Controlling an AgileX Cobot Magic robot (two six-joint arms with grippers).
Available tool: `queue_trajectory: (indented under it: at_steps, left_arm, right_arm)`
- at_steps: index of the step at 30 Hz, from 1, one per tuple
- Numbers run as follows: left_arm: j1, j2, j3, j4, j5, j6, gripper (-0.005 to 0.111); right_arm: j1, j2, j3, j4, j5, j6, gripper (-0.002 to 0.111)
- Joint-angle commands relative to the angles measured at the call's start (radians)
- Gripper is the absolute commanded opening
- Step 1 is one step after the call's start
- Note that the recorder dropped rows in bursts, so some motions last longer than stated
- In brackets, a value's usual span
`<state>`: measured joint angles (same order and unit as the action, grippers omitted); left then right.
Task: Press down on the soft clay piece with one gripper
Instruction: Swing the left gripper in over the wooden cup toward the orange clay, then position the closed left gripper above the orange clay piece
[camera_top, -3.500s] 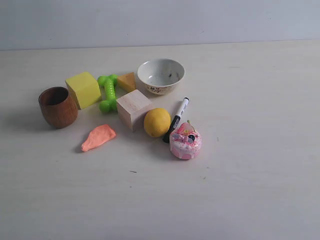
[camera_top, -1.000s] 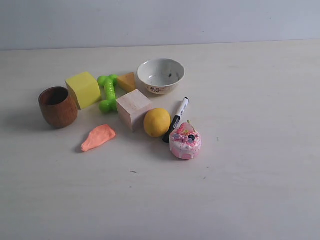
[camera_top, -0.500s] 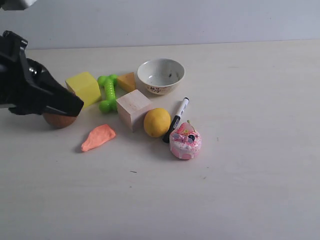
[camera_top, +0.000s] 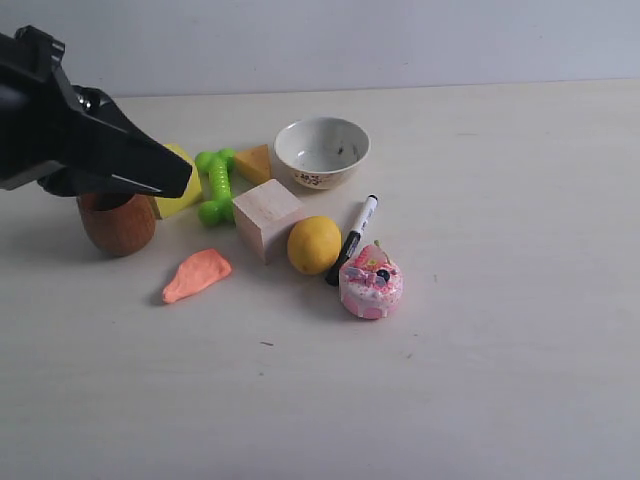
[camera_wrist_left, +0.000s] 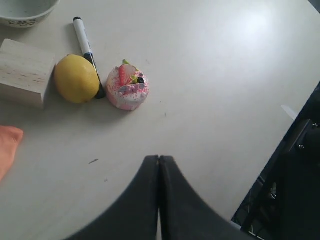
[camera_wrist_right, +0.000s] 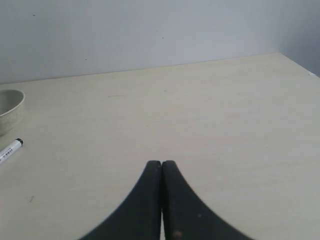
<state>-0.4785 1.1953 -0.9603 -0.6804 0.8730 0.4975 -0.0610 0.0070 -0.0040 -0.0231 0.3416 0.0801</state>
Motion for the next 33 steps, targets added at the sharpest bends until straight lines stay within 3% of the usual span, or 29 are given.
queue_trajectory:
  at_steps: [1,14,20,23,30,33]
  left_arm:
    - [-0.003,0.002,-0.008,-0.01,-0.026,0.005,0.0]
    - [-0.003,0.035,-0.008,-0.021,-0.169,0.005,0.0]
    - [-0.006,0.137,-0.012,-0.119,-0.194,-0.003,0.0]
    - [-0.033,0.218,-0.039,-0.01,-0.148,-0.055,0.0]
    - [-0.172,0.379,-0.2,0.597,-0.02,-0.58,0.0]
    - [-0.202,0.439,-0.261,0.632,0.021,-0.639,0.0]
  right_arm:
    - [-0.005,-0.007,0.004,-0.002,-0.005,-0.001,0.0]
    - [-0.005,-0.007,0.004,-0.002,-0.005,-0.001,0.0]
    - [-0.005,-0.007,0.004,-0.002,-0.005,-0.001,0.0]
    - [-0.005,-0.007,0.004,-0.002,-0.005,-0.001,0.0]
    - [-0.005,-0.007,0.004,-0.002,-0.005,-0.001,0.0]
    - [-0.005,-0.007,0.004,-0.002,-0.005,-0.001,0.0]
